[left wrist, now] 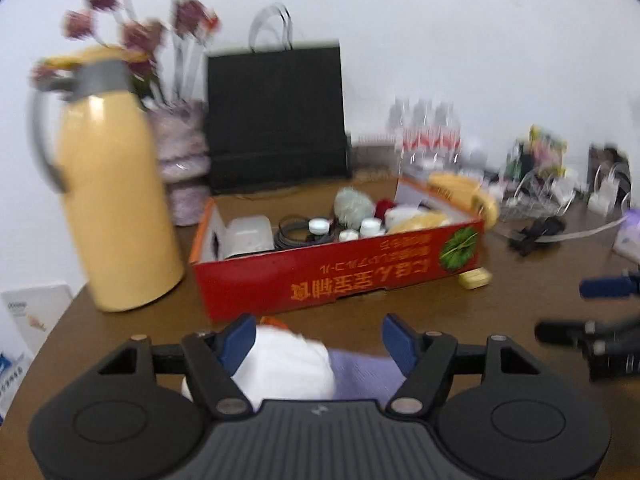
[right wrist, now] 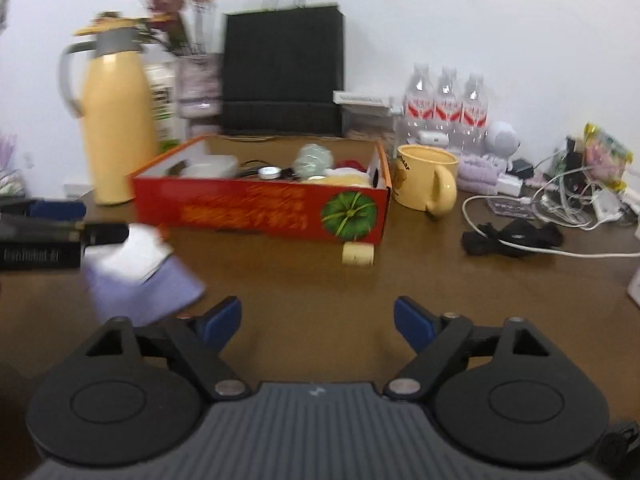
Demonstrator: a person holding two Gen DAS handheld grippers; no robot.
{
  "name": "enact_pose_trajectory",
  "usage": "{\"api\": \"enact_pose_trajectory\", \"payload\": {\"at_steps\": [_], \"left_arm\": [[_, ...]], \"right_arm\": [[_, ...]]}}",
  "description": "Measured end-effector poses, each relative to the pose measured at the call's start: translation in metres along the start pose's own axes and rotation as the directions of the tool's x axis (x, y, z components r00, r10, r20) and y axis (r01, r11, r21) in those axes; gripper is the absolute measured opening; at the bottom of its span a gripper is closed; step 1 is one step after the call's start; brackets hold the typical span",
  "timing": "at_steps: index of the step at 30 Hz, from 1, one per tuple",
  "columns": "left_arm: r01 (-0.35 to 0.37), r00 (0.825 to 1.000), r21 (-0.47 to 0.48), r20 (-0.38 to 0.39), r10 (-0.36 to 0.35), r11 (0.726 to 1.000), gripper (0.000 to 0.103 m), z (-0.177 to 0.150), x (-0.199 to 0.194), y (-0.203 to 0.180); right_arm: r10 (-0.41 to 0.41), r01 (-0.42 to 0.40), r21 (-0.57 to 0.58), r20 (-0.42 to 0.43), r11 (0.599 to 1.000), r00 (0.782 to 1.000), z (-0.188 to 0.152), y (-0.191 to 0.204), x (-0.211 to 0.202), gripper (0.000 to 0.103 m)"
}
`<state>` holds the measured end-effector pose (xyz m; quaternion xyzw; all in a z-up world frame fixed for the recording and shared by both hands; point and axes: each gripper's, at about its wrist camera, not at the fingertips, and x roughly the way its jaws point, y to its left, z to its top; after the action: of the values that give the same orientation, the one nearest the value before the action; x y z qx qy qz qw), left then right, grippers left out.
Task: Organize objects
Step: 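Grasp the small cream block beside the box with the right tool, then lift the cream block into the box and open the right tool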
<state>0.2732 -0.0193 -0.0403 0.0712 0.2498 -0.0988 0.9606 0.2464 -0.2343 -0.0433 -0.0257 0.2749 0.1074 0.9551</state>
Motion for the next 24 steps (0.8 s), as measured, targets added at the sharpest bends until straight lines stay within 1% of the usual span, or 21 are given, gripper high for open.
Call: {"api": "enact_pose_trajectory", "payload": {"at_steps": [1,2,3,4,6,9,10,11,12,13,15,16,17,18,19,20,24], "left_arm": [[-0.001,1.0,0.021,-0.027,0.002,1.0,0.066,0.004,0.021,0.002],[-0.011,0.998,0.054,-0.058,0.014,0.998,0.062,0.006,0.043,0.004],[-0.03,0.995,0.072,-0.088,0.037,0.997,0.057,0.008,0.06,0.006],[-0.042,0.993,0.08,-0.111,0.051,0.996,0.056,0.008,0.074,0.009],[-0.044,0.99,0.062,-0.132,0.052,0.997,0.056,0.005,0.088,0.016],[-0.018,0.988,-0.009,-0.151,0.016,1.0,0.056,0.0,0.095,0.032],[-0.015,0.988,-0.04,-0.157,0.009,0.999,0.054,-0.002,0.097,0.035],[-0.004,0.987,-0.067,-0.16,-0.007,0.998,0.041,-0.002,0.098,0.038],[0.015,0.987,-0.078,-0.16,-0.027,0.997,0.025,-0.001,0.098,0.04],[0.024,0.986,-0.073,-0.162,-0.036,0.997,0.025,0.0,0.098,0.039],[0.038,0.987,-0.058,-0.155,-0.046,0.998,0.025,0.001,0.099,0.035],[0.04,0.988,-0.038,-0.149,-0.046,0.998,0.025,0.001,0.099,0.031],[0.038,0.989,-0.014,-0.145,-0.039,0.999,0.024,0.002,0.099,0.026],[0.037,0.99,0.008,-0.14,-0.036,0.999,0.021,0.002,0.097,0.021],[0.045,0.99,0.021,-0.135,-0.042,0.999,0.011,0.003,0.096,0.018],[0.053,0.99,0.024,-0.13,-0.049,0.998,0.009,0.003,0.093,0.015],[0.076,0.993,0.037,-0.093,-0.072,0.996,0.009,0.007,0.083,0.007]], "right_arm": [[0.001,-0.001,0.022,-0.007,1.0,1.0,0.009,-0.005,0.021,0.083],[-0.009,0.01,0.043,-0.021,0.999,1.0,0.016,-0.01,0.039,0.079],[-0.031,0.033,0.057,-0.037,0.998,0.999,0.022,-0.014,0.056,0.077],[-0.056,0.059,0.068,-0.045,0.996,0.997,0.028,-0.018,0.072,0.075],[-0.068,0.074,0.086,-0.064,0.994,0.996,0.033,-0.023,0.095,0.073],[-0.063,0.07,0.089,-0.085,0.994,0.994,0.036,-0.027,0.114,0.064],[-0.07,0.077,0.083,-0.089,0.994,0.994,0.037,-0.027,0.118,0.057],[-0.067,0.075,0.083,-0.093,0.994,0.993,0.036,-0.027,0.12,0.051],[-0.051,0.06,0.094,-0.099,0.994,0.994,0.033,-0.028,0.123,0.049],[-0.031,0.042,0.111,-0.101,0.993,0.994,0.031,-0.029,0.124,0.049],[-0.04,0.048,0.097,-0.091,0.994,0.995,0.028,-0.026,0.125,0.046],[-0.039,0.047,0.087,-0.09,0.995,0.995,0.029,-0.024,0.126,0.035],[-0.03,0.037,0.083,-0.089,0.996,0.996,0.029,-0.024,0.127,0.031],[-0.019,0.026,0.081,-0.088,0.996,0.996,0.03,-0.023,0.127,0.031],[-0.016,0.023,0.077,-0.087,0.997,0.996,0.03,-0.023,0.127,0.031],[-0.015,0.021,0.07,-0.087,0.997,0.996,0.03,-0.022,0.126,0.031],[-0.017,0.022,0.067,-0.066,0.998,0.998,0.029,-0.022,0.12,0.031]]}}
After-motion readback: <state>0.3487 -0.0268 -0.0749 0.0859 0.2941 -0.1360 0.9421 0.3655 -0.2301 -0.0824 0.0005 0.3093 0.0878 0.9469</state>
